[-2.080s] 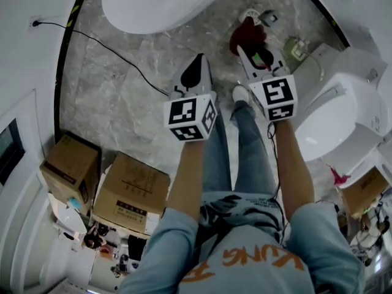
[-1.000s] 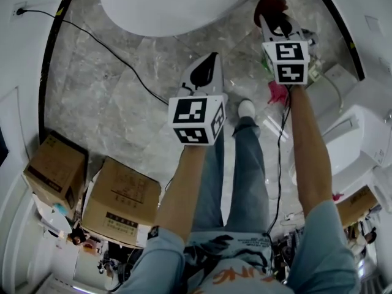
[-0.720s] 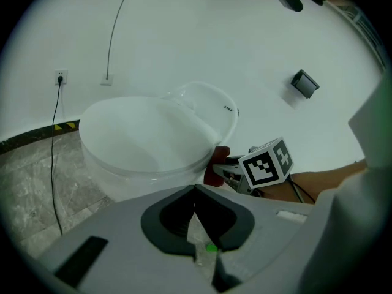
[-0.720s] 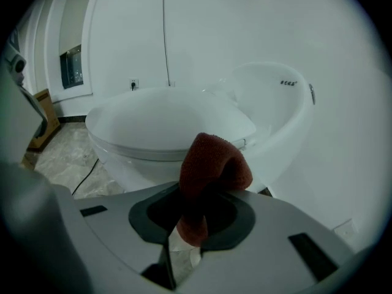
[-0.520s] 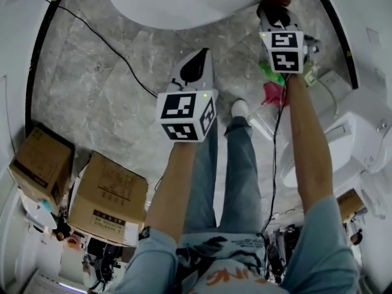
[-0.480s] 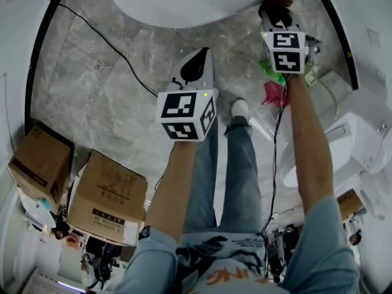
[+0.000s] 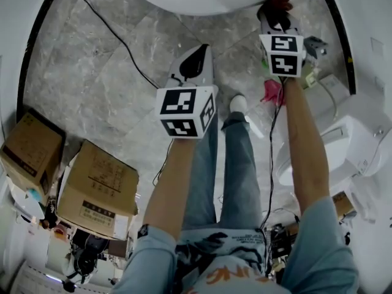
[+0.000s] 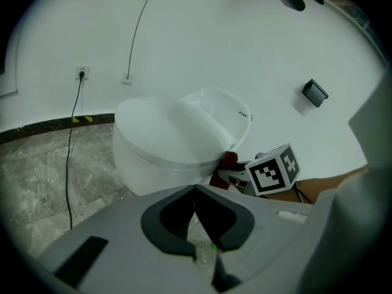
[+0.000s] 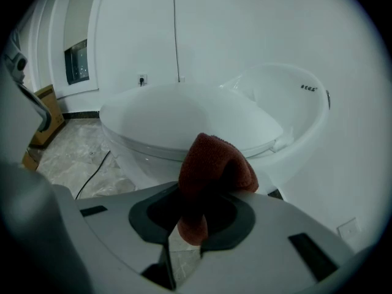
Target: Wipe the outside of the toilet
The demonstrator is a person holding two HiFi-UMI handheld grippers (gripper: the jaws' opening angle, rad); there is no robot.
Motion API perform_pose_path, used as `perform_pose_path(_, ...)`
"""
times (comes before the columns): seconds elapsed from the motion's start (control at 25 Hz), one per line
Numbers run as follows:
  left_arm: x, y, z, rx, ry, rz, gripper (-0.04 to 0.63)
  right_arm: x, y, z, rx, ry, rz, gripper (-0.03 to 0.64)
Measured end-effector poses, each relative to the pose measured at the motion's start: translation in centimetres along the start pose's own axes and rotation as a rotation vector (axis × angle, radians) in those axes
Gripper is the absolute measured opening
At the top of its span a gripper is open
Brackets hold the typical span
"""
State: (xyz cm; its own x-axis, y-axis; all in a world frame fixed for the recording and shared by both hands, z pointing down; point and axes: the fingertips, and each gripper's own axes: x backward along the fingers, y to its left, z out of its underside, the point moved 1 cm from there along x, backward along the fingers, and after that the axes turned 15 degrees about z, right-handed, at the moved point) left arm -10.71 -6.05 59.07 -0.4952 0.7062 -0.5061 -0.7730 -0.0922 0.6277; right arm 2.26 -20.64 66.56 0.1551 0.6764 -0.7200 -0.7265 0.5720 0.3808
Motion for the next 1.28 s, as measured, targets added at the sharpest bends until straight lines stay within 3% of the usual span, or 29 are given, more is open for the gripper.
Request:
perform_pose_path(1.0,6.2,6.2,1.0,0.103,-0.069,-0.122,-0.006,2.6,11.1,-2.0,-0.143,0.085,0.008,0.077)
perform_pose_path(1.28,7.4,8.3,1.0,0.141,-0.096,-0.171,-0.006,3.7,14.3,-3.3,-0.128,0.081,-0.053,0.077)
